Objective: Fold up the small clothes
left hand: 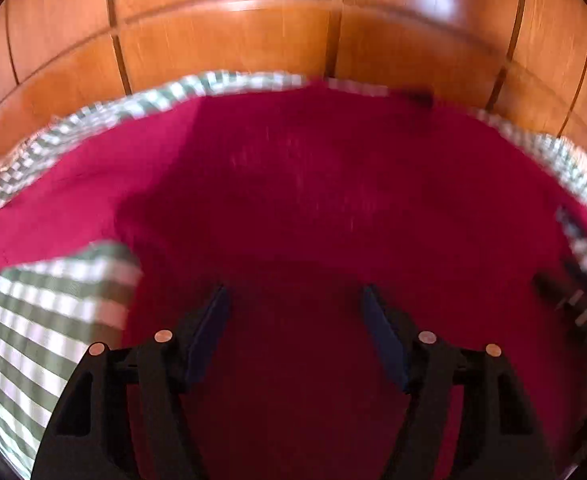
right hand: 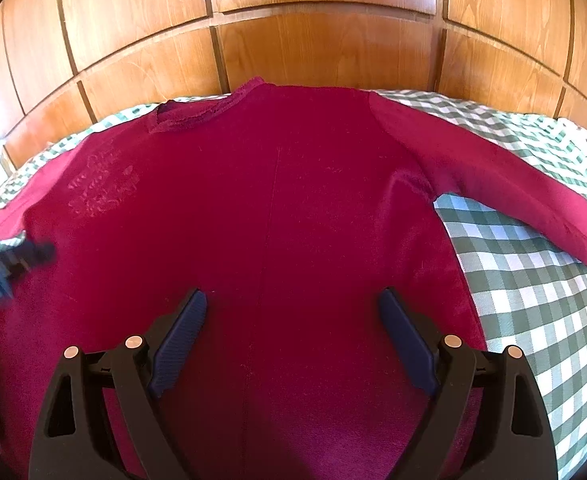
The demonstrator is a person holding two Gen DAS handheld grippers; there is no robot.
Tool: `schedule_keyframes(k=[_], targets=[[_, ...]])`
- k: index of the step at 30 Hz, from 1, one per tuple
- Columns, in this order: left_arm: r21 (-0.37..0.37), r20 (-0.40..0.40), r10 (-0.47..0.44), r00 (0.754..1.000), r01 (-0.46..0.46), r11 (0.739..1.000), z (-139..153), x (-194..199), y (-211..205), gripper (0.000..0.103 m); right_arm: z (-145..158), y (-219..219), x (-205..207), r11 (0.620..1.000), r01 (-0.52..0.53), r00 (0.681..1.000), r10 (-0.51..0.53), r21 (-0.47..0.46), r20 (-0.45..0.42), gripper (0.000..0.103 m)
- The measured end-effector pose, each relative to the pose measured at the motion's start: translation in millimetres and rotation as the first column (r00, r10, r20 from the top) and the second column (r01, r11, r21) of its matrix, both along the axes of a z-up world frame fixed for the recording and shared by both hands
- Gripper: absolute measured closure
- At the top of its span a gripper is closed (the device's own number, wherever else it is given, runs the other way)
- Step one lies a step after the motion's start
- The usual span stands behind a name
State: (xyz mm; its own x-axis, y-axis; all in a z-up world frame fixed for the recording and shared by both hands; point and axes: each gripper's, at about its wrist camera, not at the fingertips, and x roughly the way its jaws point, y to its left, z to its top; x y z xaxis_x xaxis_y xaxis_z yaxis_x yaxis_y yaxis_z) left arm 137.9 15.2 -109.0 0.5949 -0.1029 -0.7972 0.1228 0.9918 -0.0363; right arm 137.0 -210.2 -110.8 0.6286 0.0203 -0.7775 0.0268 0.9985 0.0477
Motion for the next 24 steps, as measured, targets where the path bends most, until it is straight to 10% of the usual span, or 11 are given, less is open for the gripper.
schedule_keyframes(k=[7,16,19,24], targets=[[-0.014,0.027,0.007,1.0,-0.006,1.0,0,-4,-3,0.029,29,-1,67,1.0,-0.016,1.0,0.016,0.021,0.016,0.018],[-0.044,0.023,0.003,1.0,-0.002,0.999,-9,-2,7,0.024,0,-21,189,0.977,0.113,0.99,-0.126,-0.181,-0.057,0.013],[-0.055,0.023,-0.001,1.0,0.003,0.998,-9,-3,9,0.022,-9,-63,189,0.973,0.227,0.971,-0.229,-0.035,-0.062,0.01],[-0.06,0.022,-0.006,1.0,0.007,0.998,-9,-2,12,0.02,-6,-63,187,0.974,0.223,0.973,-0.225,-0.042,-0.053,0.01]])
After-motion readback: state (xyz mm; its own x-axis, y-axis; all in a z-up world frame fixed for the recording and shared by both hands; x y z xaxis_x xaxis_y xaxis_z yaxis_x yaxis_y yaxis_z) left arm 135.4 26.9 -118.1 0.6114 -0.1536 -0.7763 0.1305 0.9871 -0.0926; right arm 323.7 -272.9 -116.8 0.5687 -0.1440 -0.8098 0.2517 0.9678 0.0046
